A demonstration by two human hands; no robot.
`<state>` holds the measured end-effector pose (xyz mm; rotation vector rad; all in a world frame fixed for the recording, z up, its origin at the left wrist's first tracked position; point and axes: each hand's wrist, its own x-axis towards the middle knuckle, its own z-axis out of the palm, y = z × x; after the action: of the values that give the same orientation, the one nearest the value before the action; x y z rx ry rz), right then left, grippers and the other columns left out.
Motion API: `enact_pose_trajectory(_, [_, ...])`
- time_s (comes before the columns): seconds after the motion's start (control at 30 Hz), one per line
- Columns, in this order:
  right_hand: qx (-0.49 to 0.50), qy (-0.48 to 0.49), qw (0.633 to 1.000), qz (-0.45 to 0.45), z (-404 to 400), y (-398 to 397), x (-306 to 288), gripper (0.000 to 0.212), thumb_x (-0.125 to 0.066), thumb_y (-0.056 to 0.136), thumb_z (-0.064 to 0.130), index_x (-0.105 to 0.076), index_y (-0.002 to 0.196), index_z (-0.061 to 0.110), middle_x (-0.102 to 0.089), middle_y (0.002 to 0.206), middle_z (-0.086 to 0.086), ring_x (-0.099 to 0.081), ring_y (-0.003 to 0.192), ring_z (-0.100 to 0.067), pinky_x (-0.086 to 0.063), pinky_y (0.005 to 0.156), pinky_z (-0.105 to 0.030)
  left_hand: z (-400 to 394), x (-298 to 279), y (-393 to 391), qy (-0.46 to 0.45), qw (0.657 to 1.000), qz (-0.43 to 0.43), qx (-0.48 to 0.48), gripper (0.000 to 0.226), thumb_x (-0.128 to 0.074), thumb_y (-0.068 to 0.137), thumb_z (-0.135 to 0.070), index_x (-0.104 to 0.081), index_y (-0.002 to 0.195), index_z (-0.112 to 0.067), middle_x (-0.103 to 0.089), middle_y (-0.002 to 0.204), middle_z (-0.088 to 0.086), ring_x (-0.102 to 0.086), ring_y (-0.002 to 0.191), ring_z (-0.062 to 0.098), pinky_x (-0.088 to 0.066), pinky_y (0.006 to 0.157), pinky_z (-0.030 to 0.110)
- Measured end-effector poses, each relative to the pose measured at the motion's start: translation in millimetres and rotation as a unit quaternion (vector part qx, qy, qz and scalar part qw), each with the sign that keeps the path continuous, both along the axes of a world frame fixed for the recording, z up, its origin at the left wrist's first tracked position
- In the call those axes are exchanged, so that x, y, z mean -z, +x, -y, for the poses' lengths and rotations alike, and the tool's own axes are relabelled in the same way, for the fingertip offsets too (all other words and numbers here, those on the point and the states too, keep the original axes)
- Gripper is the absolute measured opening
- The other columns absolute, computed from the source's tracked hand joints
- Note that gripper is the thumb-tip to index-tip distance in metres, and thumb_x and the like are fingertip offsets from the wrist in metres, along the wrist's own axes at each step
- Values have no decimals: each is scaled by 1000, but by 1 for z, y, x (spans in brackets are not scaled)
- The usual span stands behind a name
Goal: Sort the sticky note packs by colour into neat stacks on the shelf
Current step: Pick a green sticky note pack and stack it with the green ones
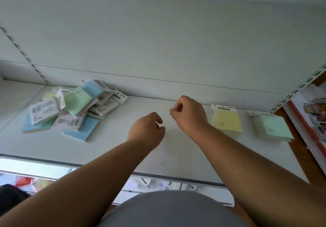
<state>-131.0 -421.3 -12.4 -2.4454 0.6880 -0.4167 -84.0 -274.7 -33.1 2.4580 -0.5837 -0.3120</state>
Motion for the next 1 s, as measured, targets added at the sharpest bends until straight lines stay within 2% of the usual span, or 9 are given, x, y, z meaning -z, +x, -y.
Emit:
enact_pose_trajectory(0.2, [-61, 59, 996, 6, -123, 73, 8, 14, -66, 76, 34, -54, 74, 25, -61, 72, 10, -56, 68, -9, -43, 57, -24, -125, -7, 63, -23, 996, 57, -71, 14, -57, 81, -35, -57, 95, -37, -59, 76, -17, -57, 73, 11, -40, 58, 24])
enact_pose_trajectory(0.33, [-77, 150, 986, 9, -182, 114, 8, 17, -70, 77, 31, -60, 81, 19, -65, 76, 5, -63, 68, -16, -48, 62, -26, -189, -10, 96, -64, 986, 105, -108, 31, -62, 79, -26, -60, 109, -27, -56, 109, -5, -58, 84, 19, -42, 72, 27])
enact_pose_trajectory(0.47, [-28, 269, 962, -18, -213, 151, 8, 20, -64, 83, 26, -59, 97, 12, -66, 83, -3, -70, 65, -26, -55, 63, -37, -220, -5, 121, -19, 993, 81, -85, 46, -61, 84, -28, -53, 129, -25, -48, 135, -3, -57, 108, 24, -45, 86, 32])
enact_pose_trajectory(0.57, [-32, 200, 977, -73, -219, 167, 8, 38, -59, 83, 29, -55, 120, 20, -66, 102, -2, -69, 85, -28, -56, 76, -37, -226, 0, 126, -12, 997, 53, -62, 49, -59, 85, -28, -51, 133, -24, -48, 137, -4, -53, 116, 23, -44, 91, 33])
enact_pose_trajectory(0.63, [-25, 130, 987, -96, -221, 170, 8, 44, -61, 81, 32, -54, 124, 23, -64, 112, -1, -64, 97, -26, -50, 81, -31, -228, 1, 128, -31, 997, 52, -53, 47, -58, 86, -26, -52, 132, -22, -48, 137, -4, -53, 116, 21, -43, 91, 31])
enact_pose_trajectory(0.73, [24, 142, 986, -84, -222, 172, 7, 25, -66, 78, 34, -56, 96, 21, -61, 91, 3, -58, 83, -22, -40, 62, -27, -231, 2, 129, -39, 997, 56, -42, 45, -57, 87, -25, -53, 131, -23, -48, 136, -6, -53, 114, 19, -40, 84, 26])
enact_pose_trajectory(0.8, [37, 160, 984, -72, -224, 172, 7, 24, -71, 76, 33, -56, 87, 18, -57, 77, 4, -57, 75, -21, -38, 54, -26, -231, 1, 127, -45, 997, 56, -38, 43, -57, 86, -21, -56, 129, -22, -49, 134, -5, -54, 110, 19, -40, 79, 24])
enact_pose_trajectory(0.9, [56, 237, 969, -32, -222, 165, 6, 23, -76, 71, 23, -56, 80, 15, -60, 75, -2, -65, 79, -29, -56, 66, -40, -225, -1, 123, -58, 994, 76, -59, 37, -58, 84, -16, -64, 121, -18, -52, 126, 2, -56, 106, 23, -47, 85, 30])
enact_pose_trajectory(1.0, [91, 253, 963, -10, -204, 146, 5, 17, -68, 70, 12, -52, 64, 15, -62, 69, -11, -67, 70, -34, -58, 68, -49, -209, -5, 119, -72, 992, 70, -79, 35, -58, 84, -19, -63, 118, -21, -53, 121, 7, -56, 105, 28, -45, 88, 33])
